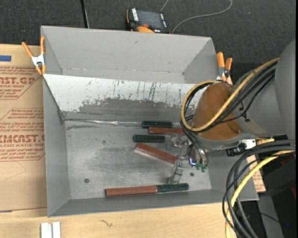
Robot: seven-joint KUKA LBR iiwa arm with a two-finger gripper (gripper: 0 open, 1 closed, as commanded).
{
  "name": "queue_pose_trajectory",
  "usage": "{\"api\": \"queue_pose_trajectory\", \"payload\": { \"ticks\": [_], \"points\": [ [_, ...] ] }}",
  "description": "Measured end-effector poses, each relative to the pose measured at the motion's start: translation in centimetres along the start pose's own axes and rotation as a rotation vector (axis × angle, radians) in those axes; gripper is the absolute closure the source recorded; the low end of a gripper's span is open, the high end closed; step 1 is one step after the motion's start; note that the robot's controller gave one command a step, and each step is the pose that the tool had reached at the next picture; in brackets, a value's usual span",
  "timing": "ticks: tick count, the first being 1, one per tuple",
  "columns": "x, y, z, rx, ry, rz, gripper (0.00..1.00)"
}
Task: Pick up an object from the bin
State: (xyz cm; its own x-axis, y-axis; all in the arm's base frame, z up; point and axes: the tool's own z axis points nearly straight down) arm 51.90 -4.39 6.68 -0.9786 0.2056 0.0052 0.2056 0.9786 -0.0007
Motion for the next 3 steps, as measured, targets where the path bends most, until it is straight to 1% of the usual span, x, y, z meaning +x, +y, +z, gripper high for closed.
{"api": "queue_pose_trajectory", "payload": {
  "ticks": [1, 2, 3],
  "points": [
    [-0.2, 0.1, -0.3, -0.001, -0.007, -0.002, 1.0],
    [-2.3, -2.2, -14.3, 0.001, -0.014, -0.335, 1.0],
    [-2.2, -2.1, -14.0, 0.0, -0.008, -0.335, 0.0]
  ]
}}
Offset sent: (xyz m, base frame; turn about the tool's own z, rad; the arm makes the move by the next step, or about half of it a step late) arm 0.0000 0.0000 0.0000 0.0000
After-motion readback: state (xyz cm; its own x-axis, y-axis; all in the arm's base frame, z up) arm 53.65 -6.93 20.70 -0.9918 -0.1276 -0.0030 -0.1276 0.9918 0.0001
